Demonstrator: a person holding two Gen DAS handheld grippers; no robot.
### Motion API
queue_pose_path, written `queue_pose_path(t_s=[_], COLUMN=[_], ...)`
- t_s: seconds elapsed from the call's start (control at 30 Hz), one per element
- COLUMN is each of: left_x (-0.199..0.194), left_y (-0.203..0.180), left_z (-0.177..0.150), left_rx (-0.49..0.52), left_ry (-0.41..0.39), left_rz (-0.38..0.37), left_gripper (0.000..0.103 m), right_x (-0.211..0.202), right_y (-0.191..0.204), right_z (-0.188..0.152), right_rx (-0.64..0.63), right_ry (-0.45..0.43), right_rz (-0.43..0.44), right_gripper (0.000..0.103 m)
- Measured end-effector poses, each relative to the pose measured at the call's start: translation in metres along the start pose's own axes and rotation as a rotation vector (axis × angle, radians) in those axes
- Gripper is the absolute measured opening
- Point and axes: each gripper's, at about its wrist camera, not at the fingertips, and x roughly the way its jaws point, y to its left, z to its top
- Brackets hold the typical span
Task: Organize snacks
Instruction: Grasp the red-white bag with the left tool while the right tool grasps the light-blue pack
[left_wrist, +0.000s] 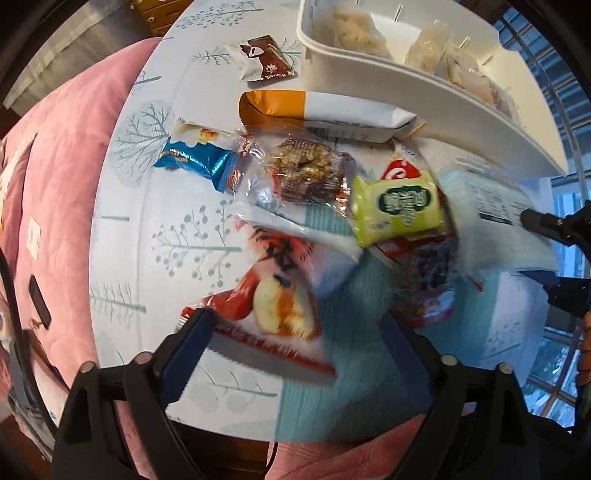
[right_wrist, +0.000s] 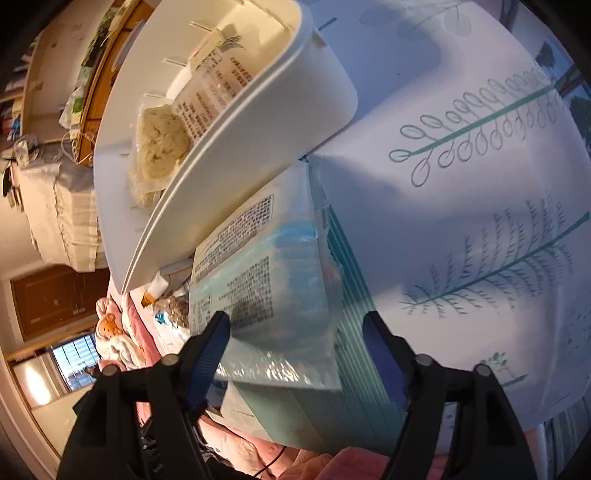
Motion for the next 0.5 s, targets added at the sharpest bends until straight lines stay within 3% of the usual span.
queue_pose_path(t_s=[0.17, 0.5], left_x=[0.012, 0.041], left_y=[0.006, 0.020], left_z=[0.016, 0.035], left_rx=[0.050, 0.073], left_ry=[0.011, 0.088], left_rz=[0.045, 0.024], left_gripper=[0.097, 0.097], right_x=[0.007, 0.009], right_y=[0.005, 0.015], right_z=[-0.001, 0.002], right_rx=[0.031, 0.061], right_ry=[-0.025, -0.068], right_rz=[0.002, -0.028], right_gripper=[0.063, 0.061])
